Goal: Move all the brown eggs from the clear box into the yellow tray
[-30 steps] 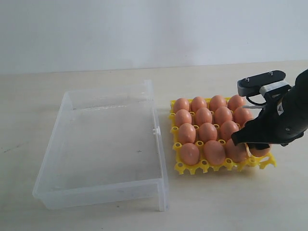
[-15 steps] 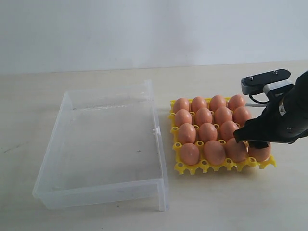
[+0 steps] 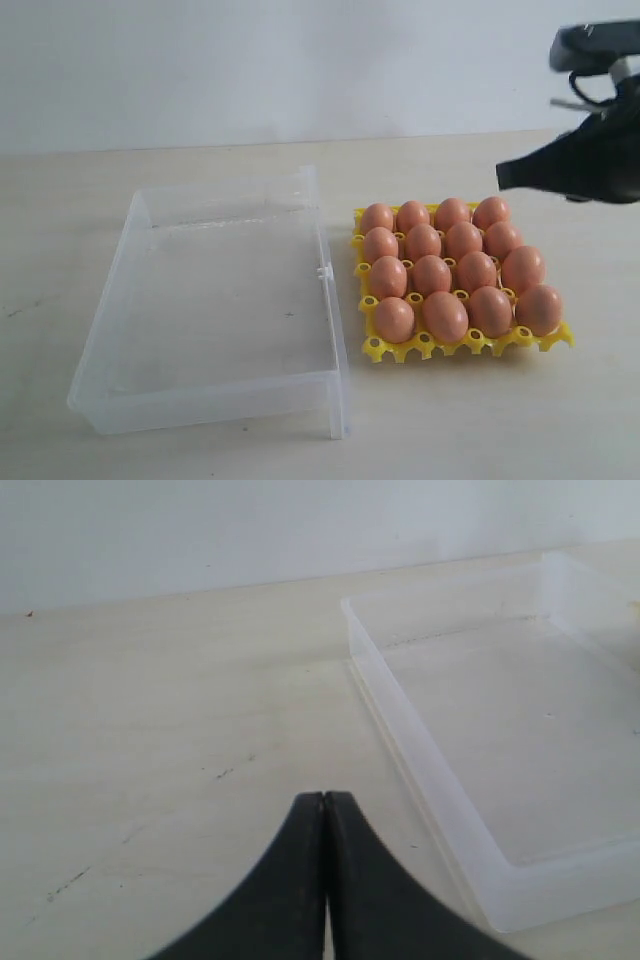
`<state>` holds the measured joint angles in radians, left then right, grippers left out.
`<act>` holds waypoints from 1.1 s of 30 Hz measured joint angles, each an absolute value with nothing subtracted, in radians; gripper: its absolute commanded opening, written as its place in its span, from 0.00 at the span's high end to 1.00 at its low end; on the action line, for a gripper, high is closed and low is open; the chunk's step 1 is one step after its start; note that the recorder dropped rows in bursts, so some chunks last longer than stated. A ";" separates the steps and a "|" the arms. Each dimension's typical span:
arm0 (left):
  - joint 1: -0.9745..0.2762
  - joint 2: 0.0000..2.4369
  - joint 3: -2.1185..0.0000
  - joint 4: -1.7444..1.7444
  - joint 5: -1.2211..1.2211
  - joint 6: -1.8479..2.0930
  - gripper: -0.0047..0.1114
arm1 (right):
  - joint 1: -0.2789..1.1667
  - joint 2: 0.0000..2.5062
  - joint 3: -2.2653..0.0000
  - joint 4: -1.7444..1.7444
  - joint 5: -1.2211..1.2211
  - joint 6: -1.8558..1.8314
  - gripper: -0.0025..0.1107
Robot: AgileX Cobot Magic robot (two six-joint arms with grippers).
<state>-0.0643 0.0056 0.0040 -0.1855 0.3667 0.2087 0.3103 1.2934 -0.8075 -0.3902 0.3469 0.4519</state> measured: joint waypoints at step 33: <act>-0.064 0.006 0.004 -0.185 0.367 0.209 0.96 | 0.307 0.731 -0.362 -0.448 0.239 0.505 0.98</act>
